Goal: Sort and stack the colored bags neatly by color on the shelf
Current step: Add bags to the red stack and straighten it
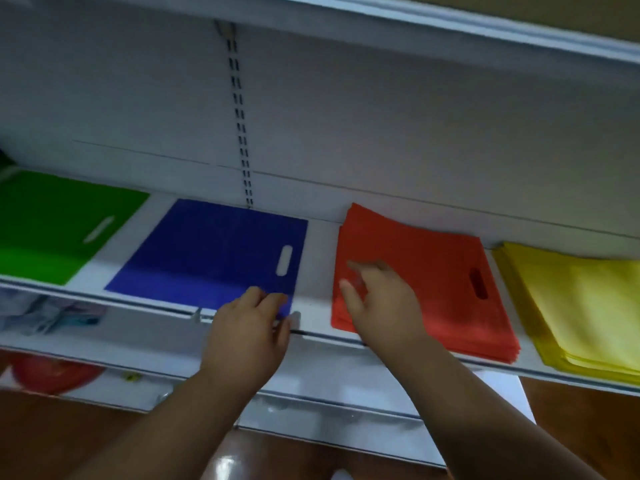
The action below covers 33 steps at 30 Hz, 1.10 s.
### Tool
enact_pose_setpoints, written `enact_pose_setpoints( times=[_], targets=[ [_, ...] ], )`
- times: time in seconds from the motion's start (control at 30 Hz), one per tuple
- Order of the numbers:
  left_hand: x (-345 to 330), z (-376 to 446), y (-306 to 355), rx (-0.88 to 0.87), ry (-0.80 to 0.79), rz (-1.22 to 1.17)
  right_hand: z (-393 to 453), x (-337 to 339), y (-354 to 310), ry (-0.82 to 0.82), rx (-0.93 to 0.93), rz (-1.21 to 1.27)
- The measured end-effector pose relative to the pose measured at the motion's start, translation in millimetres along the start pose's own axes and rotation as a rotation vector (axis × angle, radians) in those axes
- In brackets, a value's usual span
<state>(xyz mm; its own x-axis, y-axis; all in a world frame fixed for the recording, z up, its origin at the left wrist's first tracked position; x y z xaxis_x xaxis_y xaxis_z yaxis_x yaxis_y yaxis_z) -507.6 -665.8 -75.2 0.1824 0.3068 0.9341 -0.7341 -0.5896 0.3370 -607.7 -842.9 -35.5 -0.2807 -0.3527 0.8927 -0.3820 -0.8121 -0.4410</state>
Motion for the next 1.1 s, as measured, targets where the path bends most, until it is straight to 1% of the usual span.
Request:
enact_pose_setpoints(
  times=[0.1,0.2,0.37,0.47,0.6,0.67,0.73,0.83,0.9,1.0,1.1],
  targets=[
    [34,-43,-69,0.127,-0.008,-0.051,11,-32,-86,0.002,0.128,0.085],
    [75,-92,-148,0.264,-0.021,-0.076,23,-74,-175,-0.075,0.234,0.132],
    [143,-161,-266,0.423,0.107,-0.012,41,-131,-318,-0.113,0.402,0.161],
    [172,-194,-319,0.525,0.154,-0.017,47,-156,-386,-0.133,0.49,0.159],
    [191,-203,-384,0.618,0.226,-0.096,76,-189,-450,-0.217,0.594,0.104],
    [197,-198,-413,0.619,0.228,-0.125,99,-208,-478,-0.294,0.607,0.053],
    [205,-190,-443,0.618,0.227,-0.109,125,-227,-508,-0.344,0.618,0.055],
    [224,-179,-485,0.694,0.214,-0.114,165,-258,-555,-0.435,0.624,0.075],
    [238,-174,-509,0.726,0.187,-0.12,188,-278,-583,-0.498,0.594,0.074],
    [259,-166,-549,0.747,0.194,-0.153,220,-298,-622,-0.563,0.536,0.113],
    [264,-159,-584,0.734,0.172,-0.201,238,-322,-644,-0.656,0.505,0.062]
  ],
)
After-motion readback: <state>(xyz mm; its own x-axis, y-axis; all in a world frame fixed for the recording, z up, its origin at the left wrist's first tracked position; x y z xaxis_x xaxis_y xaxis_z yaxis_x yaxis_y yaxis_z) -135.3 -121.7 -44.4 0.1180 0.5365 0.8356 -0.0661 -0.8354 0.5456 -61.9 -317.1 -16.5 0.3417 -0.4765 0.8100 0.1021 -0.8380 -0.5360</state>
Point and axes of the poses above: each hand's wrist, its own z-axis towards the middle knuckle, its own x-axis out of the back of the hand, y = z × x, the point moved 3 cm from there along z, towards the middle knuckle, and after that the axes turned 12 degrees about -y, right-handed, at the moved point
